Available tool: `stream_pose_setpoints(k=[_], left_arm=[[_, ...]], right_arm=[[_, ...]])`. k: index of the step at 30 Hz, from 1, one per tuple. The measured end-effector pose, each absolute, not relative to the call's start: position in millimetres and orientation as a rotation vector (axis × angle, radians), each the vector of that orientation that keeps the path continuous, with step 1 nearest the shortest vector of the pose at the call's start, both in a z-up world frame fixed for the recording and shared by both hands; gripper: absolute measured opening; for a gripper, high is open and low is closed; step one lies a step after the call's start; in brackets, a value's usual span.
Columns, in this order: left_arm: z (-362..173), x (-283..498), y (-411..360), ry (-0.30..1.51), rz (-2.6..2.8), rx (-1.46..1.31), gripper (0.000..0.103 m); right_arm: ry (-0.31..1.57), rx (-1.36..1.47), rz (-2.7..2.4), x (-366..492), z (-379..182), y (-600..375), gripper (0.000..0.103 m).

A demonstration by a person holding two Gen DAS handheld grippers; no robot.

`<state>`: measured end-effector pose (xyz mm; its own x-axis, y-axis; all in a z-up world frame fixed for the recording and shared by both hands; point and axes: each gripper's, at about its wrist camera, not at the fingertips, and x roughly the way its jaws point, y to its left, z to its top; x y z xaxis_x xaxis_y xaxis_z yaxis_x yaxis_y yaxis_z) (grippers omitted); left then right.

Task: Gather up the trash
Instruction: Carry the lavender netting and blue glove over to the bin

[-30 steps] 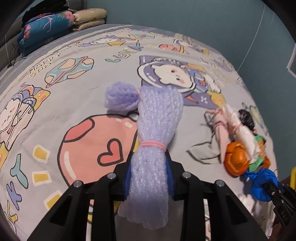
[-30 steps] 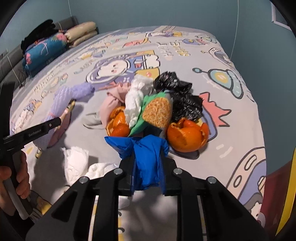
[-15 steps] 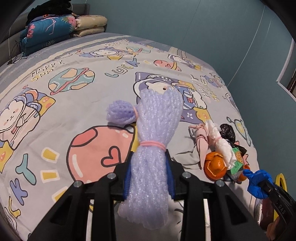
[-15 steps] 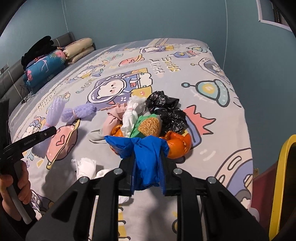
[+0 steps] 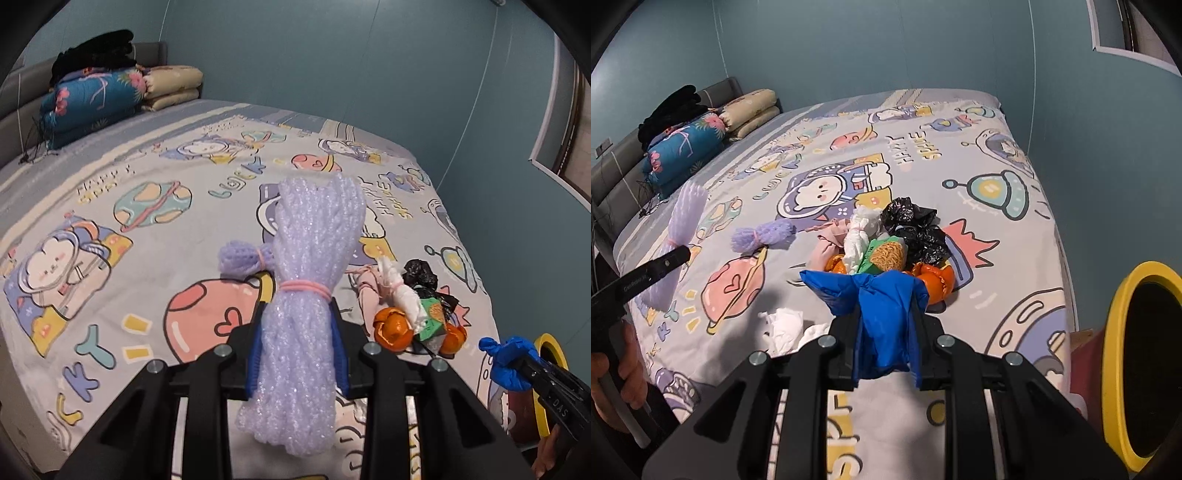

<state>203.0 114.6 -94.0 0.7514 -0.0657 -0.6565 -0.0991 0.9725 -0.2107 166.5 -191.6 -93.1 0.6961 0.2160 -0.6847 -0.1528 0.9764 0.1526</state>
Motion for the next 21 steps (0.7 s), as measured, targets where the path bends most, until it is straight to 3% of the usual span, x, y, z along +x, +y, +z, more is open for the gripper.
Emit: stream_pose_setpoints(k=[10,21], left_arm=[[-55.7,177.4,89.8,0.668,-0.006,-0.17,0.029],[-50.6,164.8,60.6,0.666,-0.051,-0.163,0.029]], right_arm=[[0.741,0.108,0.225,135.7,-69.3,-207.1,0.018],[0.69,0.053,0.2,105.2,-43.7,-228.9,0.018]])
